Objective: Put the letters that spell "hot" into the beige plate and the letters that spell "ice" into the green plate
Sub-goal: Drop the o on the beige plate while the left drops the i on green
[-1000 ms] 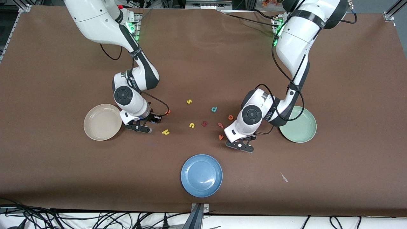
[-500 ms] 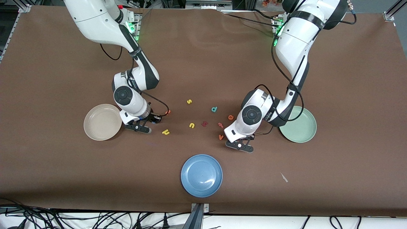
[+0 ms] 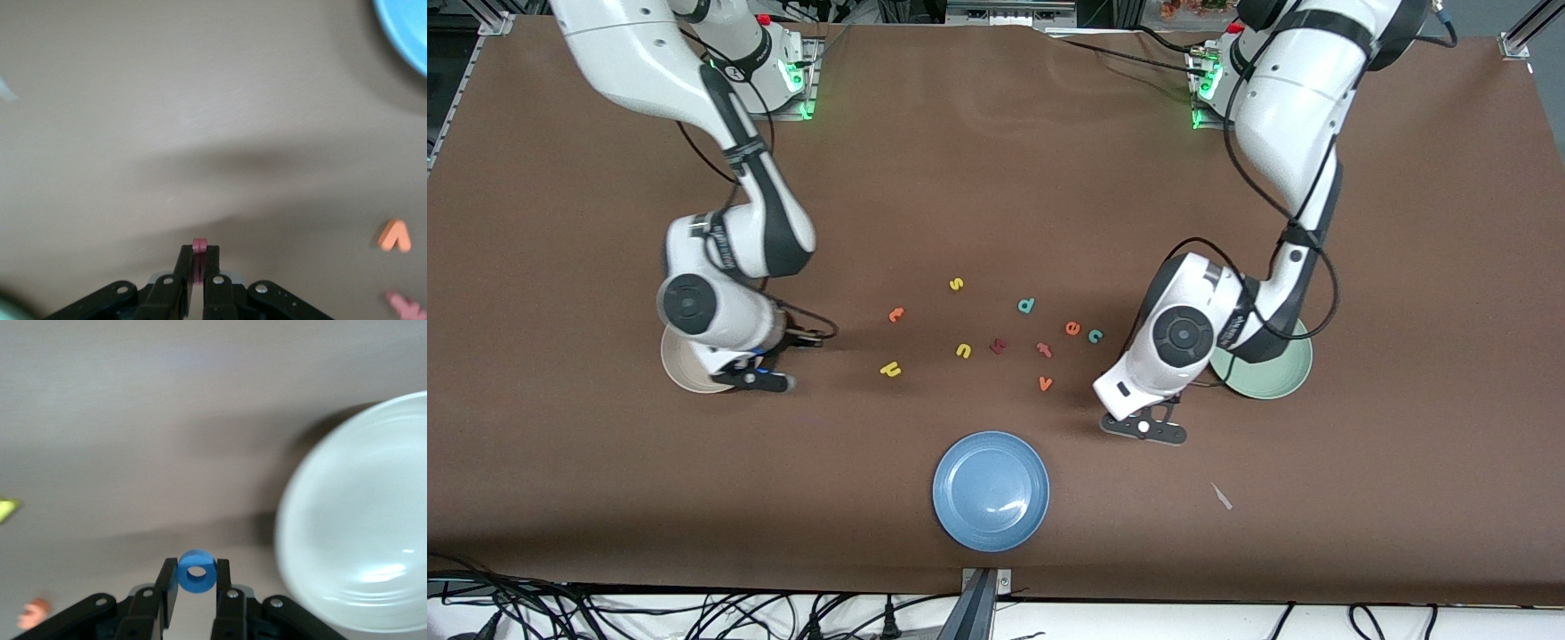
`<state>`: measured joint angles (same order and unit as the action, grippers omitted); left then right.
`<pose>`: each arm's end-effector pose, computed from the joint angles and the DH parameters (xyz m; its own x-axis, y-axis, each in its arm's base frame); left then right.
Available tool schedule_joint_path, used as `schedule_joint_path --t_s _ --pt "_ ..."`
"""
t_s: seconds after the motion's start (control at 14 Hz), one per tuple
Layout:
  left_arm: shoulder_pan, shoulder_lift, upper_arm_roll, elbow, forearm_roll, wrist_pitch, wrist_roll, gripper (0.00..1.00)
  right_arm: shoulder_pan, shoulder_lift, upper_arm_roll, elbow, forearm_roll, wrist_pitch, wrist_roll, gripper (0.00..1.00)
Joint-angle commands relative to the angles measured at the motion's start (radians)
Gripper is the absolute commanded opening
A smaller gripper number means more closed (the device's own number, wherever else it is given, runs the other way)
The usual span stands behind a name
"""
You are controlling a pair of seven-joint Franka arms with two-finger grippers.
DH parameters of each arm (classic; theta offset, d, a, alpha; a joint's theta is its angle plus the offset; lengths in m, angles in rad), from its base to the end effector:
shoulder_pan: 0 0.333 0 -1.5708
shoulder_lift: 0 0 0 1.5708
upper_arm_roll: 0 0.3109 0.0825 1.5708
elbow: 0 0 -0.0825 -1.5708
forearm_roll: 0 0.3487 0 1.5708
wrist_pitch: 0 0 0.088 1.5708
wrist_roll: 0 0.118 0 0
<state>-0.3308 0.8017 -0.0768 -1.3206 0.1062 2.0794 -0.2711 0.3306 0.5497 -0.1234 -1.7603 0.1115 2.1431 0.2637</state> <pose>0.6536 -0.2619 0.2569 0.9856 -0.1664 -0.0299 -0.1676 -0.9848 -0.0451 0.5981 0.1376 0.2522 0.9807 -0.1120 -0.1603 -0.1095 -0.9937 0.0242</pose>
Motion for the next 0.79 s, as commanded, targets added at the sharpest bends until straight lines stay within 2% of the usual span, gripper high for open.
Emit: schedule_joint_path --t_s 0.0,0.14,0.21,0.29,0.36,0.57,0.71 --pt "0.038 -0.094 0.0 -0.029 0.046 -0.122 0.0 0.0 0.004 -0.066 -0.079 -0.091 0.017 -0.016 -0.148 0.1" --pt "0.096 -0.117 0.0 -0.031 0.052 -0.197 0.097 0.0 0.002 -0.089 -0.143 -0.142 0.037 -0.002 -0.271 0.11" --pt "0.136 -0.127 -0.001 -0.04 0.052 -0.225 0.136 0.0 0.002 -0.091 -0.172 -0.168 0.071 0.027 -0.338 0.23" --pt "0.171 -0.14 -0.003 -0.076 0.052 -0.229 0.179 0.0 0.001 -0.088 -0.189 -0.191 0.121 0.067 -0.39 0.66" --pt "0.197 -0.162 -0.003 -0.121 0.052 -0.228 0.223 0.0 0.001 -0.088 -0.193 -0.205 0.173 0.087 -0.394 1.0" --pt "0.239 -0.228 -0.006 -0.28 0.052 -0.188 0.26 0.0 0.011 -0.105 -0.185 -0.195 0.208 0.067 -0.289 1.0" --pt "0.263 -0.262 -0.004 -0.4 0.053 -0.096 0.262 0.0 0.019 -0.111 -0.132 -0.188 0.208 0.069 -0.108 1.0"
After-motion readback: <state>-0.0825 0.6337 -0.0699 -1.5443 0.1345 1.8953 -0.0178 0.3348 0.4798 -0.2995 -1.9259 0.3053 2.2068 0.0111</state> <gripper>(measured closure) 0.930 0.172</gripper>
